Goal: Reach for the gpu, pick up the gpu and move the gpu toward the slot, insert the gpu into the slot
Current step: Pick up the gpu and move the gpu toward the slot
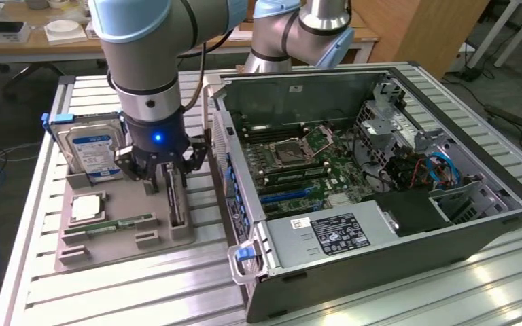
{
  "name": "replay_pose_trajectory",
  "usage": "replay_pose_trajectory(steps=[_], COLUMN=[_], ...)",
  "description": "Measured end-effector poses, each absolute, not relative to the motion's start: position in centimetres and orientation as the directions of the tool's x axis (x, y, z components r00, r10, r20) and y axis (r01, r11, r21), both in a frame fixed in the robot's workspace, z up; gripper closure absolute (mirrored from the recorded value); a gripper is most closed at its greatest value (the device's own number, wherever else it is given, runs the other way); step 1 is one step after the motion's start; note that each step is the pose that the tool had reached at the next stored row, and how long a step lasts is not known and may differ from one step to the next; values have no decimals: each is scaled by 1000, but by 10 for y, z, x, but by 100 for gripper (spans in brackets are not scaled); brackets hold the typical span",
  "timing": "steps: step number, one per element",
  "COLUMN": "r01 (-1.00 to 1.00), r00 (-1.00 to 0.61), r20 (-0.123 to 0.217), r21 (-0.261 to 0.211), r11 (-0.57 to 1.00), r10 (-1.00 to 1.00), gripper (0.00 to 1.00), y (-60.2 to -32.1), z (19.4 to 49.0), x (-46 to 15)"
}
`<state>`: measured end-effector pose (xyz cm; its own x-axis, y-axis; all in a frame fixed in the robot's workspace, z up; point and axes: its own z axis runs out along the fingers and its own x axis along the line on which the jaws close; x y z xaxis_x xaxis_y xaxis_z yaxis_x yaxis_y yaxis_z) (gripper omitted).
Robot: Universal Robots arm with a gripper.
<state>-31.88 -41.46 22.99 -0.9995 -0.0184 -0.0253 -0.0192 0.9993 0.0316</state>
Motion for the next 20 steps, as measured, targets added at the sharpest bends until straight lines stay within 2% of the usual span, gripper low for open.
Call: replay_pose_trajectory(steps=[6,7,8,9,10,12,13,20], r01=[-19,-19,-19,-19,-19,-19,-19,-16], r00=[-1000,-1000,-1000,-1000,-1000,-1000,-1000,-1000], r20=[-25,-26,-26,-26,-26,-26,-26,-26], r21=[32,32,32,32,32,32,32,32], r11=[999,999,999,999,999,999,999,999], r10=[-18,-18,-18,-18,-18,-18,-18,-15], gripper=[47,49,55,55,61,61,67,67], y=[-415,-415,-415,-415,-415,-415,-415,-415], z=[230,230,230,230,230,230,230,229], x=[-319,-319,-319,-319,-319,-319,-319,-319])
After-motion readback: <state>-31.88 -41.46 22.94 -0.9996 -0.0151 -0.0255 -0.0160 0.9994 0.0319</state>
